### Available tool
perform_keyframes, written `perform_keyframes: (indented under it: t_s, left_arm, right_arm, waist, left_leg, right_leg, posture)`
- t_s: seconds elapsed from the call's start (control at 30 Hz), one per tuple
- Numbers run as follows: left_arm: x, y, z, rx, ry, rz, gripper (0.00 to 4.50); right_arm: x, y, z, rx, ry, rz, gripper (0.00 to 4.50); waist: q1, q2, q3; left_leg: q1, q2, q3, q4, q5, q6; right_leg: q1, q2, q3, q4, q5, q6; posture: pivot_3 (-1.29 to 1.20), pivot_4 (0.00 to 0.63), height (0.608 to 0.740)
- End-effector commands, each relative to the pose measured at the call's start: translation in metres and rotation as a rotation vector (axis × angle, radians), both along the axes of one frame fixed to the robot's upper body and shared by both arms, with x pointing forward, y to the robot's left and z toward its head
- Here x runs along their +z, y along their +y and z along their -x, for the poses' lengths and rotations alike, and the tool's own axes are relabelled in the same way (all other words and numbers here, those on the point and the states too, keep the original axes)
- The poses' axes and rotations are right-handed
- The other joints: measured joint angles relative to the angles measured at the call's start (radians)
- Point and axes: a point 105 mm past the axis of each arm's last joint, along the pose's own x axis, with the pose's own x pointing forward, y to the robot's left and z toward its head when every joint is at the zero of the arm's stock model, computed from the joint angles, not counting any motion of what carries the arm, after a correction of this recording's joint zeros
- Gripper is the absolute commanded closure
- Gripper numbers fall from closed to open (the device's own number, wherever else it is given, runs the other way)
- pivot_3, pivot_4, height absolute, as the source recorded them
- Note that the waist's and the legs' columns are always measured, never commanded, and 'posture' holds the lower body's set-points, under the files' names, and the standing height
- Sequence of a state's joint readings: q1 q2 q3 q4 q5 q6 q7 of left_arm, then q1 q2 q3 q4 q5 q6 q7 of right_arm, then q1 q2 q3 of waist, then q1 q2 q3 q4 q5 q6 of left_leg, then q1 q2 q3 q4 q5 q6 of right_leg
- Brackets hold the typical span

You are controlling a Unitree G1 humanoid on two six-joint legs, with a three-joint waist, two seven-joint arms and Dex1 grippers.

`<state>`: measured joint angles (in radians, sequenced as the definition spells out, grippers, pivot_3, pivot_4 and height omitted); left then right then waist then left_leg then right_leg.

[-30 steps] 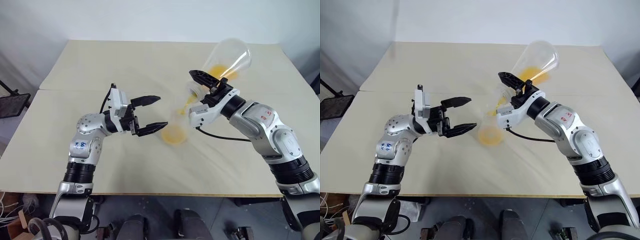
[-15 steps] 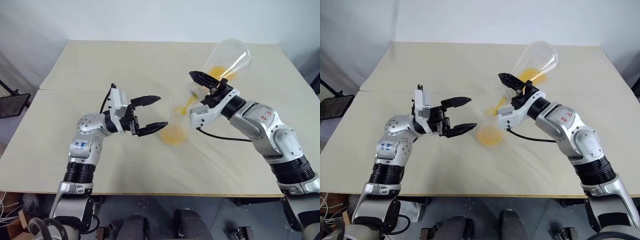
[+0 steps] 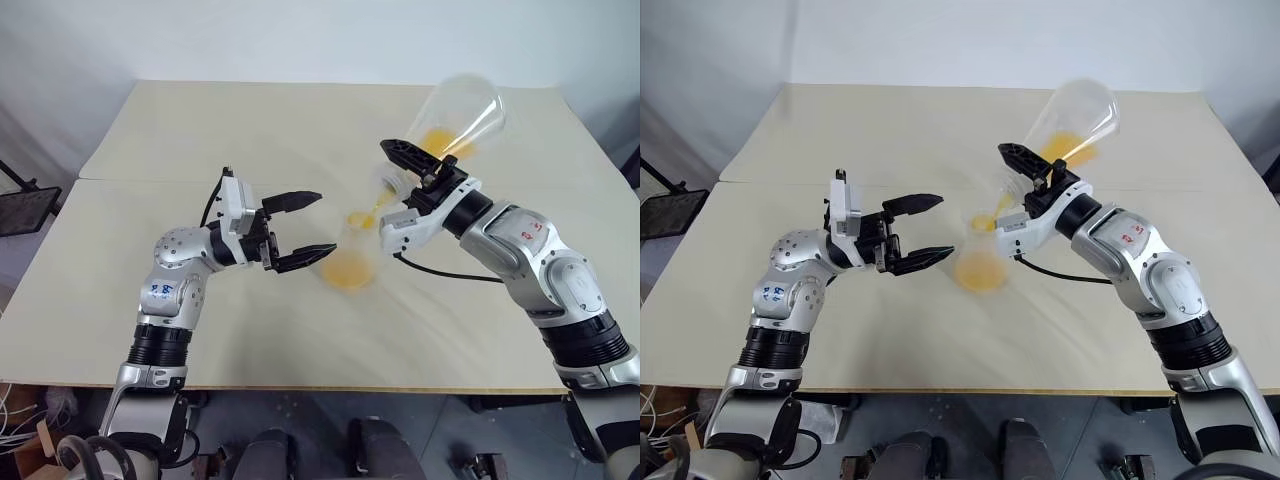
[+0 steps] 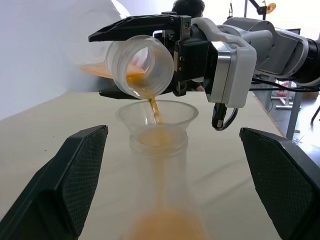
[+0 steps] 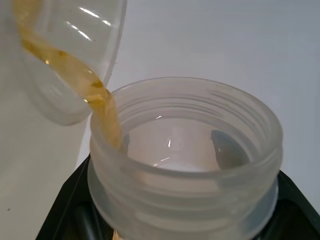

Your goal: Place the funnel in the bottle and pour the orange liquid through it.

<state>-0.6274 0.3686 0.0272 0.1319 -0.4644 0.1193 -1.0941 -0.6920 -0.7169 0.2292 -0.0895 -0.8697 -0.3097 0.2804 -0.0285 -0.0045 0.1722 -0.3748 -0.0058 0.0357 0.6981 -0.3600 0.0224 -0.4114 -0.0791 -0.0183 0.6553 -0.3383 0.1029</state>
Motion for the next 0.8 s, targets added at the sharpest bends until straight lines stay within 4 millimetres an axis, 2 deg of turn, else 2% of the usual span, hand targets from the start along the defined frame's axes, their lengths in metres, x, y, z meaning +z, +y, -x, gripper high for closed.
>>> perform_keyframes:
  t_s: [0.03, 0.8]
  left_arm:
    - [0.0078, -0.0007, 0.0019, -0.003, -0.039, 0.016, 0.0]
    - [0.0073, -0.0011, 0.0028, -0.004, -0.038, 0.016, 0.0]
  right_arm:
    - [0.0218, -0.0017, 0.0055, 0.008, -0.084, -0.004, 2.02]
    - [0.0187, 0.0001, 0.0052, 0.011, -0.082, 0.02, 2.02]
  waist:
    - [0.0, 0.0, 0.0]
    - [0.0, 0.0, 0.0]
  left_leg:
    - [0.0, 0.0, 0.0, 0.0, 0.0, 0.0]
    - [0.0, 0.0, 0.0, 0.0, 0.0, 0.0]
  right_leg:
    - [0.0, 0.0, 0.0, 0.0, 0.0, 0.0]
    - [0.0, 0.0, 0.0, 0.0, 0.0, 0.0]
  posture:
    - [0.0, 0.15, 0.74]
    - [0.0, 0.15, 0.74]
